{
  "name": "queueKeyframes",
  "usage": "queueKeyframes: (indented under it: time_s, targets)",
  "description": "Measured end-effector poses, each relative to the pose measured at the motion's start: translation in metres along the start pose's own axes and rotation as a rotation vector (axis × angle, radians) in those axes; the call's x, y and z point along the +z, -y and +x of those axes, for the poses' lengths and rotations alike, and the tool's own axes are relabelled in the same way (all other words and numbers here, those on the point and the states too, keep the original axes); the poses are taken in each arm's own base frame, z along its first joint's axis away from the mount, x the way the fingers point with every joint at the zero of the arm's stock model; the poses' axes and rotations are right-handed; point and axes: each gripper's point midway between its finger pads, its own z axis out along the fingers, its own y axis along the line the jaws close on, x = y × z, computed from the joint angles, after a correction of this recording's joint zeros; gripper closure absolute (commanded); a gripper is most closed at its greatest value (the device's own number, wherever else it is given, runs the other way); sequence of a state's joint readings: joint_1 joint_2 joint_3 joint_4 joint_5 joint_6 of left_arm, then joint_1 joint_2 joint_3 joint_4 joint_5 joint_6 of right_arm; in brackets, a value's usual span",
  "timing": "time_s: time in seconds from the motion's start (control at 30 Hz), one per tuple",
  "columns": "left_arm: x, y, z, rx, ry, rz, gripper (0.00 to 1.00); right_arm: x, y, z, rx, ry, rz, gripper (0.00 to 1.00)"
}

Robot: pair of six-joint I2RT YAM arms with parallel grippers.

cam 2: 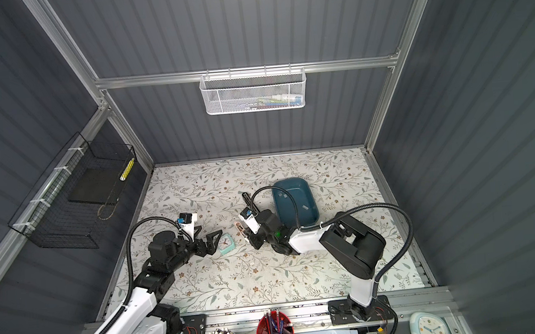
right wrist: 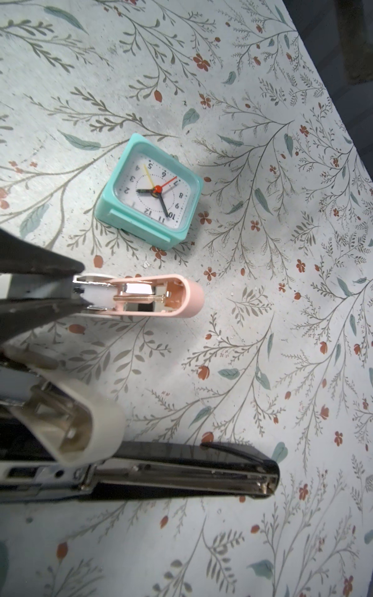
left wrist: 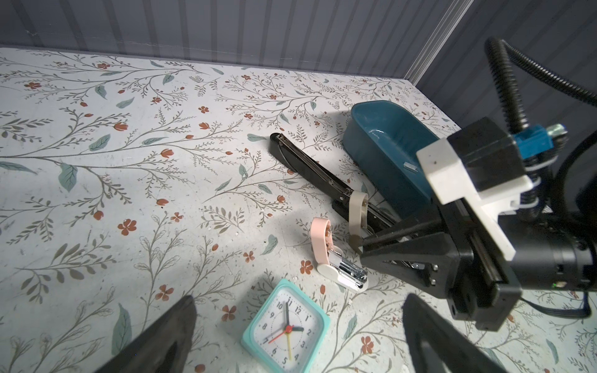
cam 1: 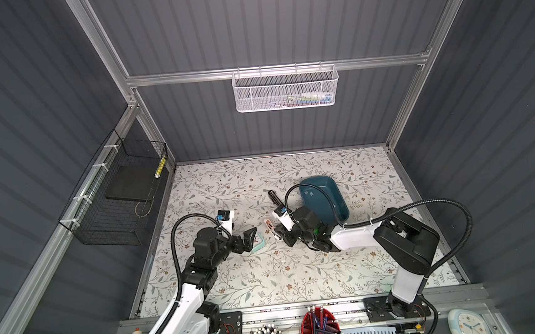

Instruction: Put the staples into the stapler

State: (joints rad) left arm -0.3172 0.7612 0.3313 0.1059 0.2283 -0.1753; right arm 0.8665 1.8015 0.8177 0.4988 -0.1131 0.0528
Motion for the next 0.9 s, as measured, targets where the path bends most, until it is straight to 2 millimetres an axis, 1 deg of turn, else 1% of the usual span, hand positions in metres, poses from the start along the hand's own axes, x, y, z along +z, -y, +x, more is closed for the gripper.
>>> queueKeyframes:
  time_s: [0.2, 0.4, 0.6, 0.7, 0.9]
  targets:
    - [0.000, 0.000, 0.000, 0.000, 0.000, 0.000, 0.00, 0.005, 0.002, 0.010, 0.014, -0.027, 0.002, 1.00]
    - [0.000, 0.000, 0.000, 0.000, 0.000, 0.000, 0.00, 0.006, 0.002, 0.005, 0.020, -0.016, 0.003, 1.00]
    - [0.000, 0.000, 0.000, 0.000, 0.000, 0.000, 0.00, 0.006, 0.001, 0.005, 0.021, -0.017, 0.000, 1.00]
    - [0.000, 0.000, 0.000, 0.000, 0.000, 0.000, 0.00, 0.010, 0.001, 0.004, 0.023, -0.018, -0.004, 1.00]
    - [0.000, 0.000, 0.000, 0.000, -0.001, 0.000, 0.00, 0.014, 0.001, 0.008, 0.031, -0.032, -0.009, 1.00]
